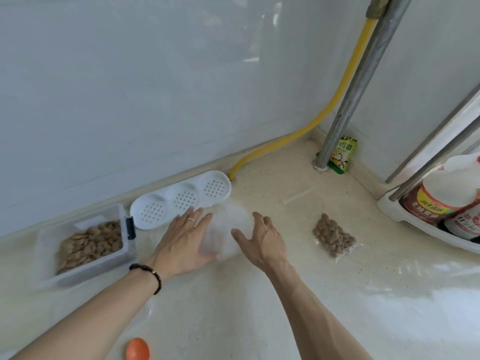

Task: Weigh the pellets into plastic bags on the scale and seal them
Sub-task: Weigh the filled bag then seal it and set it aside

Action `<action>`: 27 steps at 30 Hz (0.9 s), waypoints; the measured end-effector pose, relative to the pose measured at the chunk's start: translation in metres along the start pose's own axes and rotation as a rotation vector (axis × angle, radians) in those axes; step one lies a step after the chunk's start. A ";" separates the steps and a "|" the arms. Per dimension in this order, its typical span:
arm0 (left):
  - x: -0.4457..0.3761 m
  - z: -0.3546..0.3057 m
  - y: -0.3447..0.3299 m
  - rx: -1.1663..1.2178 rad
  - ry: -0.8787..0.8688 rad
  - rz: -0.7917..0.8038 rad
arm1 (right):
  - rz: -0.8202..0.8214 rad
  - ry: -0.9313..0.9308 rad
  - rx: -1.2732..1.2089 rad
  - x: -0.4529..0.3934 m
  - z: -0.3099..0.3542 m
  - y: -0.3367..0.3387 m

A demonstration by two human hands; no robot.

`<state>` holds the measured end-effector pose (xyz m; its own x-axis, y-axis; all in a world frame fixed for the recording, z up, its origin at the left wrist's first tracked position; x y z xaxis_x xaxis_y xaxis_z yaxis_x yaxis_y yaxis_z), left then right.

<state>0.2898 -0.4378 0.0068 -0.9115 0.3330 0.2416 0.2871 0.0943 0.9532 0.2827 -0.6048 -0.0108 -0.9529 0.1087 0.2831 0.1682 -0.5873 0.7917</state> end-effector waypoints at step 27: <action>0.099 0.077 0.104 0.423 0.092 -0.368 | -0.189 0.223 -0.788 0.074 0.126 0.087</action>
<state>0.2525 -0.3226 0.1154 -0.9902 0.1259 -0.0597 0.0218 0.5628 0.8263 0.2583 -0.5467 0.1472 -0.9889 0.1487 0.0042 -0.1455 -0.9725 0.1820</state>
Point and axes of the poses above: each hand's wrist, its own x-axis away from the middle knuckle, its own y-axis out of the back of the hand, z = x × y, the point moved 10 cm from there along -x, towards the middle knuckle, and after that the axes turned 2 degrees about -z, right-handed, at the moved point
